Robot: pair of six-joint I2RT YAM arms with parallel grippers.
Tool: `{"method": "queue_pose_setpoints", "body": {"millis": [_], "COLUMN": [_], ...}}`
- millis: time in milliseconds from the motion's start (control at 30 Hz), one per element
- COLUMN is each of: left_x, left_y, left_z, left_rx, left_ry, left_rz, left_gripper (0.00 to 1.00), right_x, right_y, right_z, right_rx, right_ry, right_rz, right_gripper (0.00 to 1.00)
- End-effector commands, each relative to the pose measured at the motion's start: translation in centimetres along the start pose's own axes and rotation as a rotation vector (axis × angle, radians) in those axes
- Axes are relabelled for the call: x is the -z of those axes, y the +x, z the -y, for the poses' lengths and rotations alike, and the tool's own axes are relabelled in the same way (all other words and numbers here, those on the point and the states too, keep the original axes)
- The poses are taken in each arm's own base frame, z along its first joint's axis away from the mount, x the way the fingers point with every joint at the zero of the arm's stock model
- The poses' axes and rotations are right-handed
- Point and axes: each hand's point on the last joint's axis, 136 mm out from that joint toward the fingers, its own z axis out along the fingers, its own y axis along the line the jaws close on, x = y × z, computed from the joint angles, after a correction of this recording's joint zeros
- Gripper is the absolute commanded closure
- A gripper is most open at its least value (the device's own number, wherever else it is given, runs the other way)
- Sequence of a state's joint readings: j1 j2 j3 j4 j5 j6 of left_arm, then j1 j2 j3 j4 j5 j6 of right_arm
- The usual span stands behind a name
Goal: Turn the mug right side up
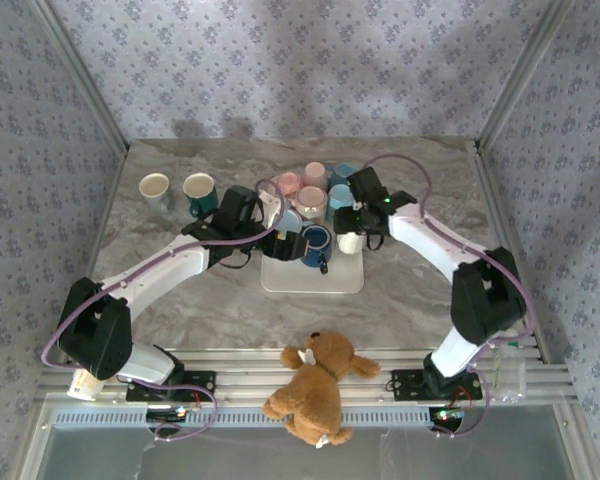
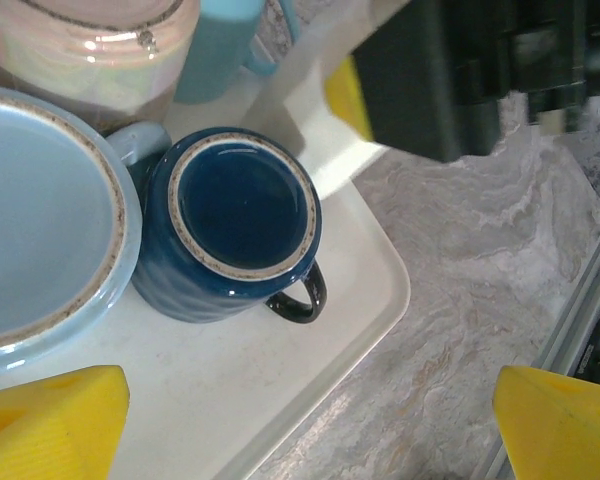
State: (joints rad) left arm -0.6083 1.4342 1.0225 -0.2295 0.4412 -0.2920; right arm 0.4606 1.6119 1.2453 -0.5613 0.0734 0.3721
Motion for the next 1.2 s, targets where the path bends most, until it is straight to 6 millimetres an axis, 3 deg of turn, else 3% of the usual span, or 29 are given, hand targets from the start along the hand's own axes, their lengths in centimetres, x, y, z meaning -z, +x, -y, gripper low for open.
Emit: {"method": "queue_pose_setpoints", "body": {"millis": [0,133,200,367,567,833,1167], "left_x": [2.0,3.2,4.0,5.9,7.3,9.0,9.3], "left_y": [-3.9,-5.8,-6.8,-8.7,-9.3,-11.0,-11.9], "left_z": [1.6,1.5,1.8,3.5,5.9,8.0,9.4], "left_rx": [-0.002,0.080,0.100,0.108,0.026,0.049,0.009], "left_ry": [0.034,0.080,0.130,0.302,0.417,0.524,0.557], "left_rz": [0.127,0.202,0.239,0.309,0.292,0.347,0.369], "left_gripper": [0.06,0.06,0.07,0.08,0.10,0.25,0.28], "right_x": [4.4,8.5,9.6,14.3,17.9,19.7,20.5], "right_y": [-2.4,-3.5,-3.1,-5.8,-7.5,-8.7,-9.3], "right_z": [0.2,0.1,0.0,-0.3,-2.9,-4.9,-6.6], "right_rx": [-0.061,-0.121,-0.155,-0.256,-0.232,-0.231,-0.249], "right_ry": [-0.089,-0.245,-0.352,-0.624,-0.842,-0.973,-1.092], "right_rz": [0.114,0.187,0.202,0.341,0.387,0.398,0.388], "right_gripper": [0.36,0.35,0.35,0.37,0.38,0.38,0.37]}}
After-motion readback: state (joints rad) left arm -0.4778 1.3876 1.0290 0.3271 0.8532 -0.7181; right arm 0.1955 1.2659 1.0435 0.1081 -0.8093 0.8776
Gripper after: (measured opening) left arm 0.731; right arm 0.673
